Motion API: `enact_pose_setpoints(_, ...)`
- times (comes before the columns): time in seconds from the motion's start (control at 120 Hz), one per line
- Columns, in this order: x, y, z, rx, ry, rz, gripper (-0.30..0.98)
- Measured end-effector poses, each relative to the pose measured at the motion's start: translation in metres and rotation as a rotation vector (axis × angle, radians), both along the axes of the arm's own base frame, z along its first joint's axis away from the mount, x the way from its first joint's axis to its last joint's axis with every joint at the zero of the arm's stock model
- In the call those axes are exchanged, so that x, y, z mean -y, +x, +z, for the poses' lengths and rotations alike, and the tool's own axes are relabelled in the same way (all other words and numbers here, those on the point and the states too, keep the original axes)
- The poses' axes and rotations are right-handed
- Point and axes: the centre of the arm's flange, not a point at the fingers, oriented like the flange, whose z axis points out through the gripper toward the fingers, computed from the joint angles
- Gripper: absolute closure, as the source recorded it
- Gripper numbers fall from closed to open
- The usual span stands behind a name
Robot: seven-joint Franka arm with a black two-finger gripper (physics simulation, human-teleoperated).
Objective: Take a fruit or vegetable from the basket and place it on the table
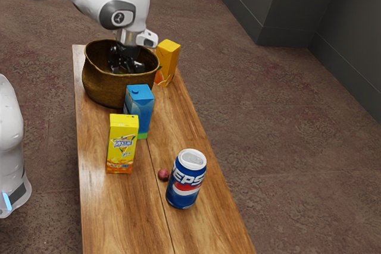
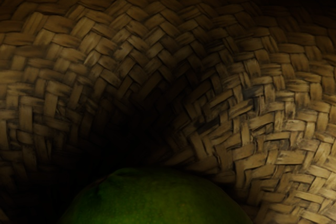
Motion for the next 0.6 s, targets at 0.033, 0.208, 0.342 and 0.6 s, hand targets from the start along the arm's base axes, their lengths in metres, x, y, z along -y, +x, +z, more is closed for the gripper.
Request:
enact_pose_setpoints(0.033, 0.000, 0.000, -0.001, 0.001, 0.000, 0.001, 0.00)
enact_pose_setpoints(0.208, -0.002, 0.002, -0.006, 0.003, 0.002, 0.004, 0.00)
enact_pose_setpoints(0.342, -0.005, -0.001, -0.013, 0.004, -0.004, 0.015, 0.00)
enact_pose_setpoints(0.6, -0.005, -0.002, -0.016, 0.010, -0.006, 0.021, 0.28)
